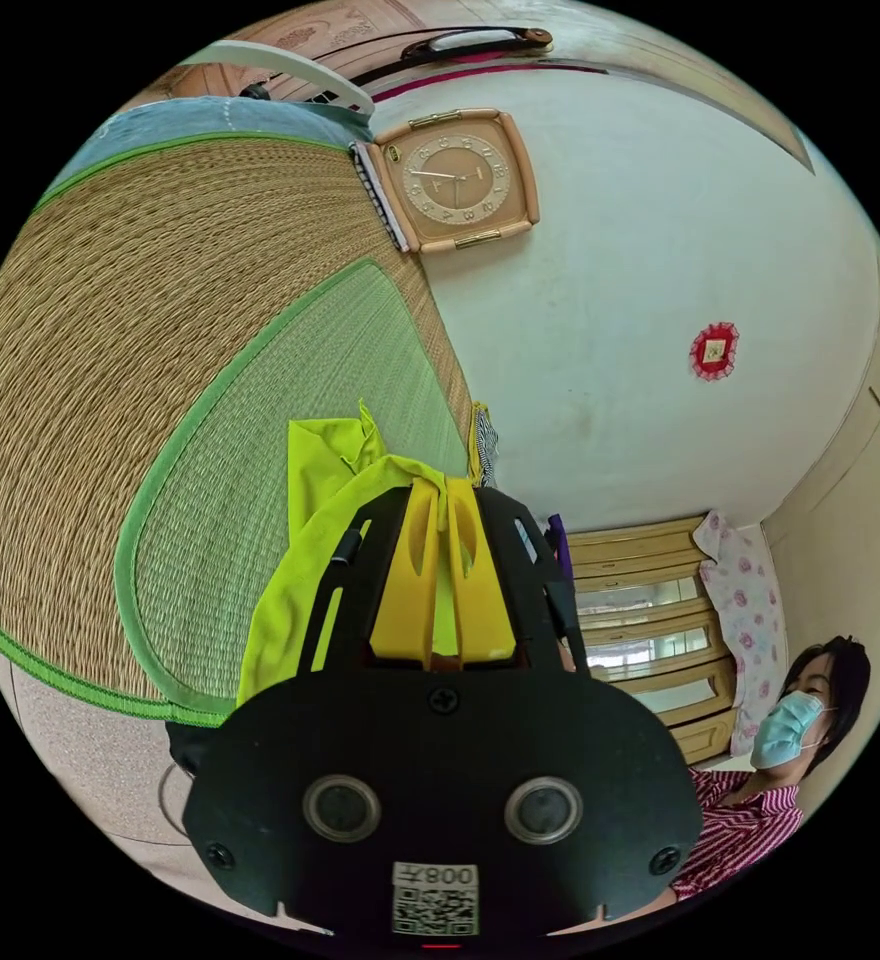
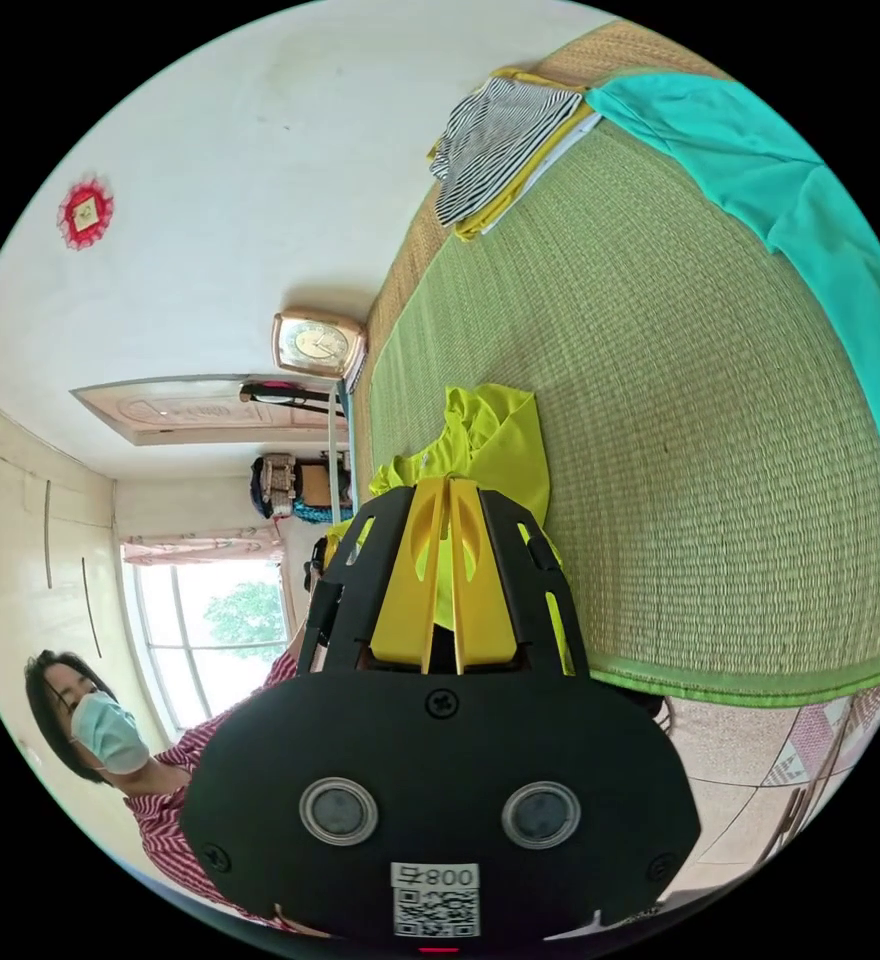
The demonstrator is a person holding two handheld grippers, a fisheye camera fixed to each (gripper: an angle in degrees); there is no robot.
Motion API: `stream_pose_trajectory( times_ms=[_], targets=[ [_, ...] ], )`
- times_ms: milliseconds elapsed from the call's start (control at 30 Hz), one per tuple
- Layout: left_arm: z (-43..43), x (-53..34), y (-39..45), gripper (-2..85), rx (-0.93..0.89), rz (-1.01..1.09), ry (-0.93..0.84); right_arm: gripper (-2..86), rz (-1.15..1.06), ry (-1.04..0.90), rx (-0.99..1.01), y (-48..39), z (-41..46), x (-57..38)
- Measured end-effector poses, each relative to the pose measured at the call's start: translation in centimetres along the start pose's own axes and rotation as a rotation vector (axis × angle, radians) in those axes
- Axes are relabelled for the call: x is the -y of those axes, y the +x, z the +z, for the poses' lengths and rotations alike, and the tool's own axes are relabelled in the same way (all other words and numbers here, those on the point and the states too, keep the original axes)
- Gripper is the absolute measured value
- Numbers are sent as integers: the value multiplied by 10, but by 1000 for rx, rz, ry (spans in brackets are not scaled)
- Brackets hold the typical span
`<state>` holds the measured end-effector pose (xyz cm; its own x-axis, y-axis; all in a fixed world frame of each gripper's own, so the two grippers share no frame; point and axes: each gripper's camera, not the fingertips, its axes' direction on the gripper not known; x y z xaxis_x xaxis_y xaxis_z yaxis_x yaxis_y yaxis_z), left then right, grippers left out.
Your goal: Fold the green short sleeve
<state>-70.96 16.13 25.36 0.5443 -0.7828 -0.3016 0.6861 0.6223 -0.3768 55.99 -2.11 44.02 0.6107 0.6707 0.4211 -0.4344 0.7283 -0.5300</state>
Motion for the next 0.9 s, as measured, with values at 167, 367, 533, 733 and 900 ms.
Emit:
stream_pose_trajectory(
  times_ms=[167,367,533,733,900],
  targets=[
    [29,29,-3,11,49,-26,-17,3,50,-24,-23,4,17,37],
    [56,55,-5,13,135,-48,-27,4,108,-41,-21,13,33,67],
    [65,69,-4,19,190,-64,-1,4,137,-36,-3,20,40,78],
    [66,65,6,24,186,-23,34,2,147,19,49,25,34,75],
    [95,53,21,24,155,69,-100,1,106,56,65,14,35,62]
  ],
)
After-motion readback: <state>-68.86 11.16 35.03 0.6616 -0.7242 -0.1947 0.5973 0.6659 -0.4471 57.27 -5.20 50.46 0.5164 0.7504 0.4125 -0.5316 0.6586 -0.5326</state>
